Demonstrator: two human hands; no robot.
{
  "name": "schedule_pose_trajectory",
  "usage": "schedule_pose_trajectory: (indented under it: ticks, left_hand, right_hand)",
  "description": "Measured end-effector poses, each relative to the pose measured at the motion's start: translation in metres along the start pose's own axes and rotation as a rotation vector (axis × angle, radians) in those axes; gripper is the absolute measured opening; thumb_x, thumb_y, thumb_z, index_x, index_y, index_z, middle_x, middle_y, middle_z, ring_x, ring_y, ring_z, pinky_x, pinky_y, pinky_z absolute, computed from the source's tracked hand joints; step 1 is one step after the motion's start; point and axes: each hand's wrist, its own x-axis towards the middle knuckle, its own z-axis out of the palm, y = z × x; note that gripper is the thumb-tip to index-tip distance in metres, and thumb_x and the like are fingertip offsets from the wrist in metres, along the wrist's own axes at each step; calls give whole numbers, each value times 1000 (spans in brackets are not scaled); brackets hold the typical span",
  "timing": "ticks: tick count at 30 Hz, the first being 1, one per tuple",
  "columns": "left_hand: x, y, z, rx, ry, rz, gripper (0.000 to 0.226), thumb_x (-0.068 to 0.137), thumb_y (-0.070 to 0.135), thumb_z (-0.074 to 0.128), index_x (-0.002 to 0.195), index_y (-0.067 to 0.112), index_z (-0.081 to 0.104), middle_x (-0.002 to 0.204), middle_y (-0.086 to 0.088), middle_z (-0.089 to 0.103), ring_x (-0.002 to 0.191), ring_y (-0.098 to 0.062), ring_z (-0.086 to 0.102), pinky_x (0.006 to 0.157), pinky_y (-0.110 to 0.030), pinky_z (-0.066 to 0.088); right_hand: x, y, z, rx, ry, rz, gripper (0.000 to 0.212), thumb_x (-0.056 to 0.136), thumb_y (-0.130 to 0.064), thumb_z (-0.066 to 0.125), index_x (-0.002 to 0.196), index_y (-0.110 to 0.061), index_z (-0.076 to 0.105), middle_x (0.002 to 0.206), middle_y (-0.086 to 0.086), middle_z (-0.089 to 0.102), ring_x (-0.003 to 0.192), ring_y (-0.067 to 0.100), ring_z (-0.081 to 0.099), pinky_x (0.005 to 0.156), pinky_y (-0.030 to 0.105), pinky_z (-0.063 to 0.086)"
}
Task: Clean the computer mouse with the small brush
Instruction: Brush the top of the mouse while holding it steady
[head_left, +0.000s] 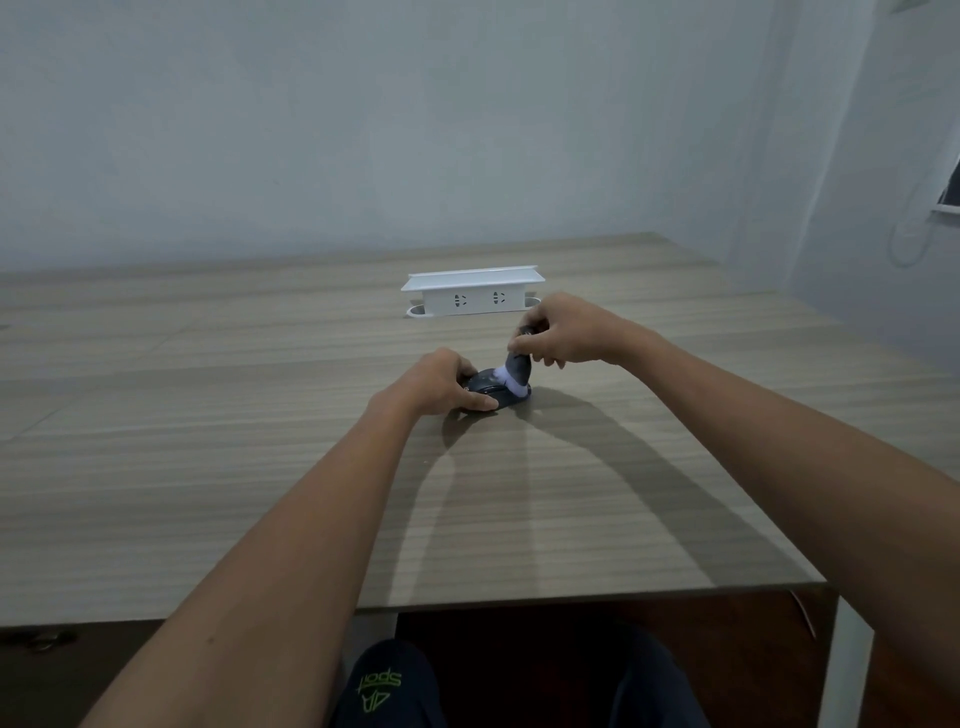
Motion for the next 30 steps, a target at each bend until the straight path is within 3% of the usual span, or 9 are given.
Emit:
schedule_pose_trajectory:
  ticks: [5, 10, 14, 17, 20, 25, 30]
  left_hand:
    - [-1, 0, 1, 4, 8, 11, 39, 79, 43, 80, 104, 13, 77, 69, 5, 63, 64, -11, 54, 57, -27, 36]
    - [0, 0, 0, -3, -6, 1, 41, 80, 44, 80, 104, 12, 76, 71, 3, 64, 63, -11, 53, 57, -28, 36]
    - [-1, -1, 1, -31, 0, 9, 39, 79, 42, 81, 104, 12, 77, 72, 3, 66, 66, -12, 55, 58, -28, 38]
    - [0, -1, 0, -26, -9, 8, 40, 78, 44, 82, 104, 14, 77, 77, 1, 70, 71, -14, 59, 62, -29, 42]
    - [1, -2, -1, -19, -9, -3, 36, 77, 43, 82, 99, 14, 77, 67, 6, 62, 62, -10, 53, 57, -28, 36]
    - [1, -1, 1, -19, -2, 10, 36, 77, 43, 82, 101, 16, 77, 71, 5, 66, 65, -12, 55, 60, -29, 39]
    - [2, -3, -1, -2, -12, 0, 39, 77, 46, 81, 100, 15, 76, 79, -4, 71, 69, -18, 57, 63, -31, 40]
  right_hand:
    - [0, 9, -4, -93, -8, 48, 18, 87, -18, 64, 87, -5, 76, 68, 9, 68, 57, 17, 61, 41, 17, 44]
    - [-2, 3, -1, 47, 7, 14, 16, 87, -19, 67, 86, -6, 76, 65, 3, 64, 55, 12, 58, 45, 21, 46]
    - [-4, 17, -1, -200, 33, 15, 13, 84, -16, 65, 77, -11, 76, 64, -2, 66, 62, 16, 59, 55, 24, 45]
    - [-5, 16, 5, -50, 57, -14, 16, 85, -22, 66, 81, -10, 76, 65, 0, 66, 55, 11, 57, 51, 24, 46]
    - [-3, 12, 5, 144, 65, -7, 20, 87, -25, 67, 87, -7, 75, 65, 1, 62, 53, 9, 55, 46, 21, 45]
    - [2, 15, 0, -112, 45, 10, 16, 84, -18, 64, 82, -8, 77, 70, 12, 69, 58, 19, 60, 48, 27, 48]
    - [9, 3, 3, 122, 61, -11, 19, 89, -20, 66, 88, -3, 75, 66, 5, 62, 54, 11, 55, 47, 23, 45]
